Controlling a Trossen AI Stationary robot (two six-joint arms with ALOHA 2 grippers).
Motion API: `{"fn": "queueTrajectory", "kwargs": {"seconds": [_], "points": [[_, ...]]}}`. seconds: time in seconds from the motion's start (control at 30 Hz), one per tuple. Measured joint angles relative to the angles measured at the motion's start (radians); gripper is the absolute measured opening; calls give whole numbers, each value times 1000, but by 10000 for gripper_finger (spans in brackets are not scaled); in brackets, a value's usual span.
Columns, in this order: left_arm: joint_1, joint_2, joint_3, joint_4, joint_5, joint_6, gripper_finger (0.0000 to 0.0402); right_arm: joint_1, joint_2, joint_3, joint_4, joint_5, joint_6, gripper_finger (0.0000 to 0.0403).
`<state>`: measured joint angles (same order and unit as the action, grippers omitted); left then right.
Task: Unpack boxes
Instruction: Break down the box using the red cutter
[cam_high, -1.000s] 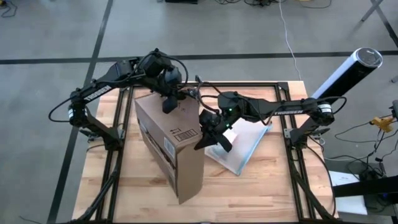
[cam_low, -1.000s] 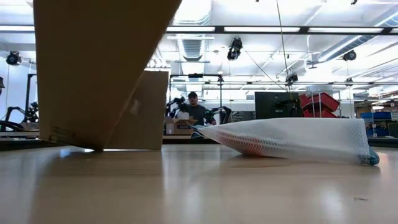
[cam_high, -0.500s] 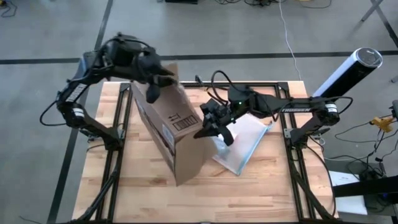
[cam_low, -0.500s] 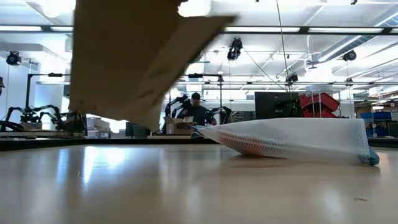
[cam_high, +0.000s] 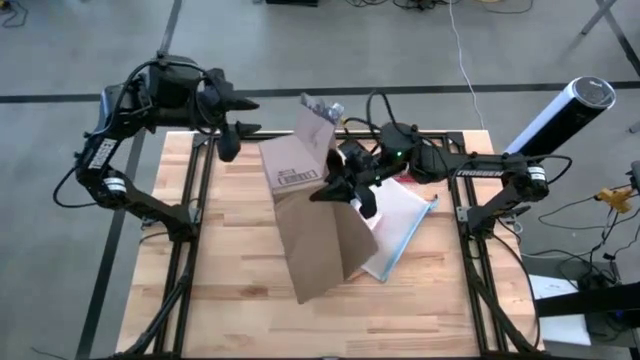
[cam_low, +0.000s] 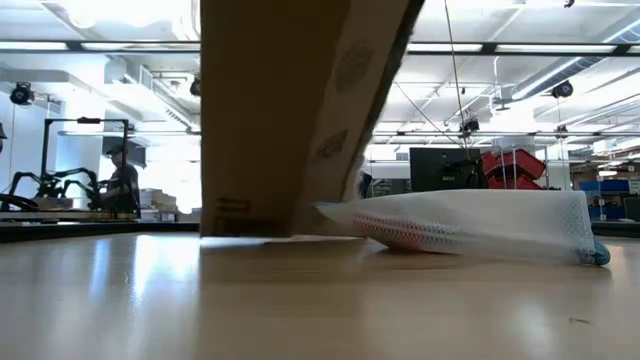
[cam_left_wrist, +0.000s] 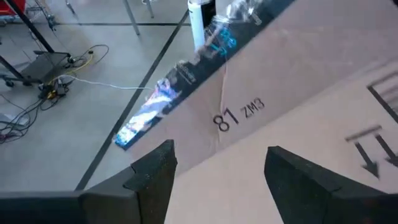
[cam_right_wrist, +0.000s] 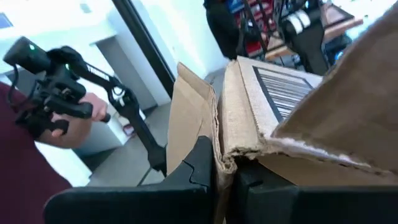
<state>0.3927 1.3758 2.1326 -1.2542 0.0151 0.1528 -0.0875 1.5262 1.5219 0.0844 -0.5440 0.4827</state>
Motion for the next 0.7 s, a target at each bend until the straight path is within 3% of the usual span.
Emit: {"fn": "queueTrajectory", "kwargs": {"seconds": [0.17,0.33,0.7], "points": [[0,-2,-26,-89,-4,-4,212,-25,-20,0,86,3,28,0],[0,-24,-149,-66,-8,-4,195,-44,-41,0,166,-1,61,0],[39,-248,-529,324,7,-59,184,-50,-140,0,189,15,71,0]]}}
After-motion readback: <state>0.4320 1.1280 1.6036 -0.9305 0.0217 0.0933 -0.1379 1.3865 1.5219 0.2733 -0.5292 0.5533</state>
